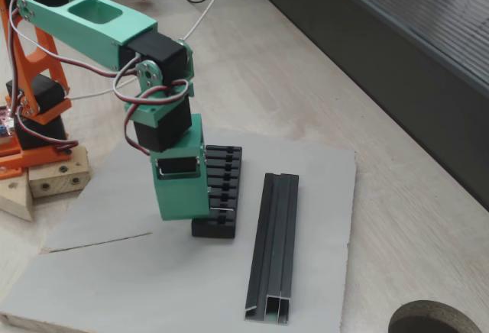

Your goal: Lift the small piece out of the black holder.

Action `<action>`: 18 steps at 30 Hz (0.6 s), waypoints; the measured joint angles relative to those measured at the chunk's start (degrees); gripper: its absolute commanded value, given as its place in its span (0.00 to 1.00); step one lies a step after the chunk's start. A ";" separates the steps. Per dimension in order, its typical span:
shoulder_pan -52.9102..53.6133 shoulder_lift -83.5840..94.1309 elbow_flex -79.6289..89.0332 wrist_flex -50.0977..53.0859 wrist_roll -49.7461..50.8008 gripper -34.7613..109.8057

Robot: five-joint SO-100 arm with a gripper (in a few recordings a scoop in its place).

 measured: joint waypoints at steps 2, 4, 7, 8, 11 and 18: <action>0.00 0.00 0.00 0.00 0.00 0.51; 0.00 0.00 0.00 0.00 0.00 0.51; -0.09 0.00 0.00 0.00 0.00 0.50; 0.00 0.00 0.00 0.00 -0.18 0.50; 0.00 0.00 0.00 0.00 -0.18 0.50; 0.00 0.00 0.00 0.00 -0.18 0.42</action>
